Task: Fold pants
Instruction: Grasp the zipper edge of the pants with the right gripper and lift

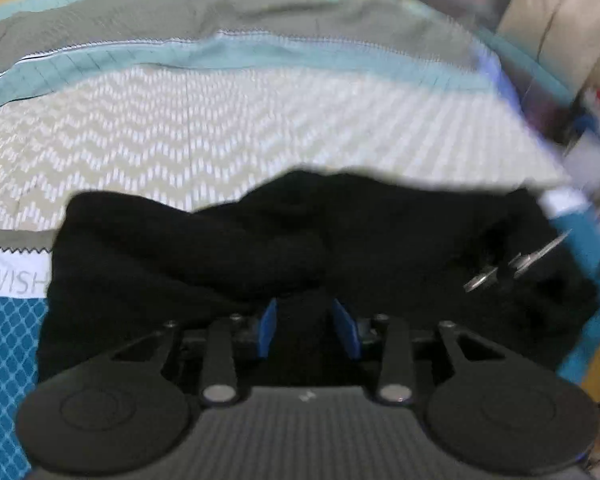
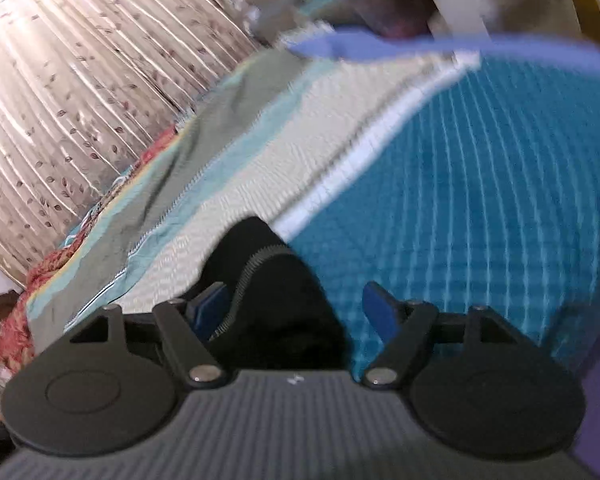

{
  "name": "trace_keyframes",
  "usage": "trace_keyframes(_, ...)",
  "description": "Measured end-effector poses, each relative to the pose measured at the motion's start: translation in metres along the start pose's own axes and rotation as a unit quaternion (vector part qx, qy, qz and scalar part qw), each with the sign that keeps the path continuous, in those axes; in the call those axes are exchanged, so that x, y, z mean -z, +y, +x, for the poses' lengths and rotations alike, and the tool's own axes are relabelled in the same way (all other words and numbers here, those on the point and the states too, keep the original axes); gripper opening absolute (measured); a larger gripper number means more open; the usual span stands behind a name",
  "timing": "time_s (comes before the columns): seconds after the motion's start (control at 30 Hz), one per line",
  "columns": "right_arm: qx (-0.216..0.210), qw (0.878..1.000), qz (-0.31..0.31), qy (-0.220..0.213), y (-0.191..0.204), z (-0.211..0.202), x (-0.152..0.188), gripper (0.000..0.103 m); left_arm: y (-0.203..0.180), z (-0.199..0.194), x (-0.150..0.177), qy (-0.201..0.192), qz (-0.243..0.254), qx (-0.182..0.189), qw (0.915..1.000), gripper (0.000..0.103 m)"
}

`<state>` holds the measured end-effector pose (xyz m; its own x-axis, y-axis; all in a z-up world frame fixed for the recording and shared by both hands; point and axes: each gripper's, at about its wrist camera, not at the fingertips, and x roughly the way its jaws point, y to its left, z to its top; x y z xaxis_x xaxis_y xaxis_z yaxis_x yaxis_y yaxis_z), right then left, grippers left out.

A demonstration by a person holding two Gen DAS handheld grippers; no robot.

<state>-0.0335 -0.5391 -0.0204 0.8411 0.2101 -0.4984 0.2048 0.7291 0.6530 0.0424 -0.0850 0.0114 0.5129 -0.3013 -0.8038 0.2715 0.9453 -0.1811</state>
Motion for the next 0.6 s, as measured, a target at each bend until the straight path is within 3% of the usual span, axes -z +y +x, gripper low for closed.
trace_keyframes(0.07,-0.018,0.999,0.006,0.029,0.000,0.010,0.008,0.046,-0.010,-0.003,-0.004,0.005,0.010,-0.017,0.9998,0.034)
trace_keyframes(0.1,-0.013,0.999,-0.001,0.043,0.002,0.015,0.009,0.022,-0.014,-0.009,-0.007,0.009,0.010,-0.018,0.9997,0.033)
trace_keyframes(0.13,-0.014,0.999,-0.006,0.046,0.005,0.012,0.006,0.018,-0.016,-0.016,-0.011,0.010,0.008,-0.012,0.9998,0.034)
trace_keyframes(0.2,-0.047,0.998,-0.020,0.034,0.015,0.001,0.001,0.017,-0.018,-0.039,-0.021,-0.003,-0.014,0.015,0.9998,0.041)
trace_keyframes(0.3,-0.086,0.993,-0.082,0.024,0.048,-0.015,0.001,0.017,-0.024,-0.072,-0.044,-0.044,-0.057,0.056,0.9958,0.059)
trace_keyframes(0.37,-0.107,0.986,-0.127,0.026,0.069,-0.018,0.007,0.017,-0.037,-0.081,-0.059,-0.052,-0.068,0.091,0.9922,0.069)
trace_keyframes(0.43,-0.116,0.977,-0.177,0.030,0.093,-0.020,0.019,0.017,-0.061,-0.081,-0.072,-0.043,-0.058,0.126,0.9895,0.089)
trace_keyframes(0.6,-0.114,0.953,-0.278,0.028,0.121,-0.013,0.043,0.017,-0.133,-0.061,-0.082,-0.016,0.023,0.145,0.9890,0.097)
